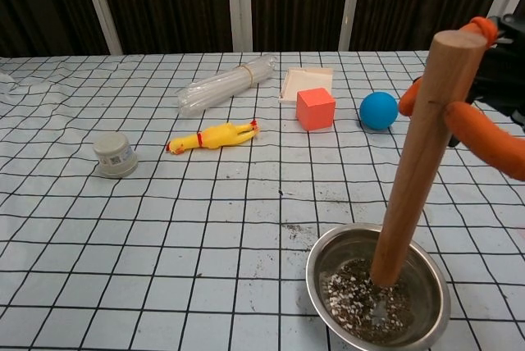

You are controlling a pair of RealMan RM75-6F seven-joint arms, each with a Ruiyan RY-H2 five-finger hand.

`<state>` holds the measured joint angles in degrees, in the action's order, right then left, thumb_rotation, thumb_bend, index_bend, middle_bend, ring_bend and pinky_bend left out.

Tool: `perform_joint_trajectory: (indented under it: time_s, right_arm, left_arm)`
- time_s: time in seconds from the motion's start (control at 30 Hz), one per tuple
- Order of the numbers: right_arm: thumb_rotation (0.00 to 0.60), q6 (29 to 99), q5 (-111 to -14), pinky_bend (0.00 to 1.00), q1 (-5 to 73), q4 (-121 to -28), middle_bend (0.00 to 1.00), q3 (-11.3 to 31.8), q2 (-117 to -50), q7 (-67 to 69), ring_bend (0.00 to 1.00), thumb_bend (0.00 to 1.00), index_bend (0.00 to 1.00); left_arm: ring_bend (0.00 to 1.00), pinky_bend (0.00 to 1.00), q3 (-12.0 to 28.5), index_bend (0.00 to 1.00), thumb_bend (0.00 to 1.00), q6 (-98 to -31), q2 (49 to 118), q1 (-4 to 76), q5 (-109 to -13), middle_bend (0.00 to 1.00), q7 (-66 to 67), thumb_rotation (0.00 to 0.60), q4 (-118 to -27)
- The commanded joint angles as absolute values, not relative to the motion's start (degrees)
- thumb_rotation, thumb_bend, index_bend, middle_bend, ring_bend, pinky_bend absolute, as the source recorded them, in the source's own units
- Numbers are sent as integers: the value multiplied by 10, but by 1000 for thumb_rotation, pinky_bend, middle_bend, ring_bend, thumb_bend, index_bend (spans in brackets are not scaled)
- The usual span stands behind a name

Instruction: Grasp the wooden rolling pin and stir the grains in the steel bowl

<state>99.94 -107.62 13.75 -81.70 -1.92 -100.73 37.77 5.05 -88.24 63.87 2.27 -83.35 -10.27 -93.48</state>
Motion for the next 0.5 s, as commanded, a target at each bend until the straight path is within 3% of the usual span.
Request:
perform_joint_trajectory:
  time_s: [0.03, 0.5]
  right_arm:
    - [600, 995, -1072, 240, 138, -799, 599, -22, -1022, 375, 619, 527, 843]
    - [600, 991, -1064, 240, 140, -760, 600, -30, -1044, 375, 619, 527, 847]
  left_arm:
    - [0, 0, 50, 0, 36, -883, 638, 22, -834, 0, -103, 600, -935]
    - [0, 0, 50, 0, 35, -882, 638, 23, -835, 0, -105, 600, -934]
